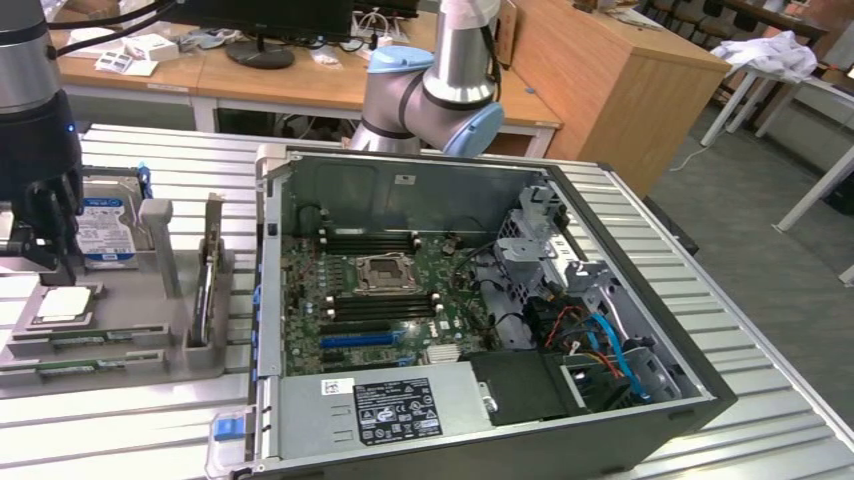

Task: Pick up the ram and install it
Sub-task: 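Pick up the ram and move it above insertion slot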

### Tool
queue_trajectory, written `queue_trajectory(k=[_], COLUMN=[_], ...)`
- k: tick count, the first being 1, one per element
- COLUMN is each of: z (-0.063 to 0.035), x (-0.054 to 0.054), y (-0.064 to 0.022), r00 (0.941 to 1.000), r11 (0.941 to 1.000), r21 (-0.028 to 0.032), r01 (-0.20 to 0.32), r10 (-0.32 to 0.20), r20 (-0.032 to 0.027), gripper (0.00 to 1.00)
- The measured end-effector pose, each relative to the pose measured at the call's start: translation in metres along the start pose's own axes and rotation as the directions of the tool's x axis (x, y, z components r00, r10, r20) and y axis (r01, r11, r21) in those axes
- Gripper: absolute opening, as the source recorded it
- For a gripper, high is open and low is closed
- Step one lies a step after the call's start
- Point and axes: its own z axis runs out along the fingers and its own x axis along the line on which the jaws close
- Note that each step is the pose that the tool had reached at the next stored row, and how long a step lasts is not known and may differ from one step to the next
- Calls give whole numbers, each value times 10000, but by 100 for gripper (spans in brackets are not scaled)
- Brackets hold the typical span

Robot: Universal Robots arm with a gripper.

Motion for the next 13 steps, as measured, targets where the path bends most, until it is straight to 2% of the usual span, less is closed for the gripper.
queue_trajectory(k=[7,13], z=[0,0], x=[66,71], y=[0,0], r00=[10000,10000], r11=[10000,10000], r21=[0,1], r01=[0,0], r10=[0,0], r20=[0,0], gripper=[29,29])
